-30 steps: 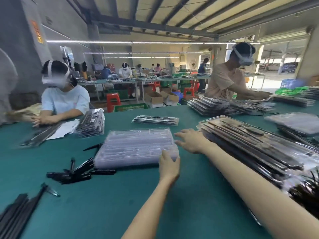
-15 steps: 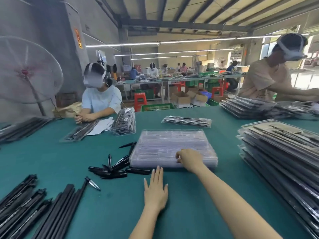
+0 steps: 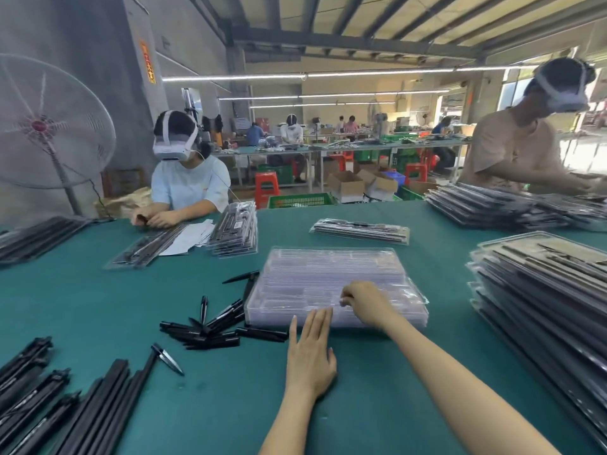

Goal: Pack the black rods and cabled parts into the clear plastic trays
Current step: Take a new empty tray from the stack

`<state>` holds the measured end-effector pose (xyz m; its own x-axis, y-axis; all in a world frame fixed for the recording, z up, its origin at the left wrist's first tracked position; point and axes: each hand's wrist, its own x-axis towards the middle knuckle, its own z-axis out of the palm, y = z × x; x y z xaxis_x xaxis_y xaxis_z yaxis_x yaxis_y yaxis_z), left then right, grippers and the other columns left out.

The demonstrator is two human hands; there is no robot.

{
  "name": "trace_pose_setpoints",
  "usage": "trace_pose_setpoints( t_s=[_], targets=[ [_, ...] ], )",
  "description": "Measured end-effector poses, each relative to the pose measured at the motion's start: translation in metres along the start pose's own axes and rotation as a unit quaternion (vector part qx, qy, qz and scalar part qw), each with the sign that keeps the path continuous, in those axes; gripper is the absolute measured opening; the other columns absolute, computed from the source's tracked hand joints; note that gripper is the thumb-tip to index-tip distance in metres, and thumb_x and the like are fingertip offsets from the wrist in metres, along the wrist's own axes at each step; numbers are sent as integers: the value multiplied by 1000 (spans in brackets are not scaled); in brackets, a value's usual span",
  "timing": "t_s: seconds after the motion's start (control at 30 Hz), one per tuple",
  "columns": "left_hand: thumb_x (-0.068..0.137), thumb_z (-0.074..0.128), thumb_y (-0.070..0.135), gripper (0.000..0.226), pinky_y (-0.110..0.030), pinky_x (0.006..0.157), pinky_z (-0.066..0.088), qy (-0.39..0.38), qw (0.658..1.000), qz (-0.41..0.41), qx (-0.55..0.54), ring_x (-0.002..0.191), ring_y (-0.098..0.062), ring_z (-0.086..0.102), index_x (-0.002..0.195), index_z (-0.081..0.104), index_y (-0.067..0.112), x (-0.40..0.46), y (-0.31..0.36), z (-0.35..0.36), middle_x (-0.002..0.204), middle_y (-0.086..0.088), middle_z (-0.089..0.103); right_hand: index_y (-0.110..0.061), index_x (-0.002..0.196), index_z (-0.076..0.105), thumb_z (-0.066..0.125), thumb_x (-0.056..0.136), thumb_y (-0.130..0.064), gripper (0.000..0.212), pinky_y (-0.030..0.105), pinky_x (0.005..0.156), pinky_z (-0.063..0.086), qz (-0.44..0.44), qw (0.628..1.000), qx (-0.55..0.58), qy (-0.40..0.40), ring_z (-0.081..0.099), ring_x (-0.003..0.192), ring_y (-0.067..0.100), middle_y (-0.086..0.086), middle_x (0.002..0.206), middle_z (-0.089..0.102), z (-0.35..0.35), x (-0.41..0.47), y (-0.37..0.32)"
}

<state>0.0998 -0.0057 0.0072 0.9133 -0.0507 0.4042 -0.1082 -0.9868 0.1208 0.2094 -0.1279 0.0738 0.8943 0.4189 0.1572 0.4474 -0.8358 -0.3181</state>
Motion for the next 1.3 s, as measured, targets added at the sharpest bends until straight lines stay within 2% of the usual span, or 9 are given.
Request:
trace_pose_setpoints(
  t_s=[0.1, 0.27, 0.43, 0.57, 0.63, 0.73, 0.83, 1.03, 1.3],
  targets=[
    [53, 76, 30, 78, -37, 105, 42, -6, 1000, -13, -15, 118, -12, 58, 129, 59, 21, 3, -1, 3, 125, 6, 61, -13, 108, 60, 41, 99, -11, 21, 37, 83, 43, -23, 994, -58, 89, 46, 115, 24, 5, 117, 55, -4, 0, -4],
    [84, 44, 22, 72, -31, 118, -10, -19, 999, -26, -39, 144, -12, 16, 151, 18, 26, 4, -8, 12, 152, 7, 25, -4, 99, 57, 36, 102, -14, 24, 34, 74, 31, 30, 945, 63, 319, 46, 94, 27, 13, 101, 57, -68, 11, -19],
    [86, 44, 18, 75, -32, 117, -16, 1, 997, -17, -69, 147, -14, 5, 152, 12, 24, 3, -6, 10, 157, 4, 17, -5, 87, 56, 47, 98, -11, 15, 38, 67, 36, -105, 920, 10, 379, 48, 75, 27, 10, 83, 57, -94, -23, -24],
    [88, 43, 14, 75, -27, 115, -20, -10, 994, -9, -108, 146, -7, -4, 153, 5, 21, -3, -3, 1, 159, 9, 4, -5, 78, 57, 67, 86, -7, 13, 32, 46, 34, -85, 938, -56, 331, 55, 48, 32, 10, 56, 59, -41, -78, -24],
    [87, 46, 11, 66, -23, 117, -10, 13, 985, -49, -165, 144, -5, 13, 150, 26, 19, -19, 1, -6, 154, 11, 21, -6, 73, 58, 76, 77, -6, 18, 31, 40, 36, -76, 952, -69, 289, 56, 43, 29, 7, 51, 59, -13, -99, -23],
    [82, 55, 5, 33, -16, 99, 21, 65, 961, -143, -228, 109, -7, 53, 101, 70, 27, -53, -6, -22, 106, 15, 64, -10, 68, 59, 83, 67, -3, 25, 30, 42, 43, -86, 953, -74, 282, 58, 47, 24, 1, 54, 58, 13, -122, -15],
    [77, 58, -2, 33, -21, 80, 22, 118, 954, -195, -196, 84, -10, 53, 66, 69, 27, -78, -41, -45, 71, 18, 60, -10, 71, 59, 66, 82, -7, 13, 36, 47, 46, -101, 948, -40, 299, 61, 56, 24, -2, 62, 58, 23, -141, -13],
    [90, 48, 19, 29, -31, 94, 29, 34, 943, -322, 75, 119, -19, 44, 120, 51, 21, -118, -132, -89, 122, 2, 53, -9, 73, 62, 63, 89, -15, 17, 35, 49, 49, -129, 947, -26, 294, 58, 65, 24, 1, 77, 59, 38, -189, -21],
    [94, 47, 15, 34, -26, 93, 43, -81, 918, -355, 156, 120, -22, 47, 124, 35, 6, -153, -158, -108, 131, -11, 39, -17, 65, 62, 92, 52, -7, 34, 19, 45, 46, -171, 964, 6, 204, 45, 70, 13, -9, 66, 56, 42, -251, -53]
  ],
)
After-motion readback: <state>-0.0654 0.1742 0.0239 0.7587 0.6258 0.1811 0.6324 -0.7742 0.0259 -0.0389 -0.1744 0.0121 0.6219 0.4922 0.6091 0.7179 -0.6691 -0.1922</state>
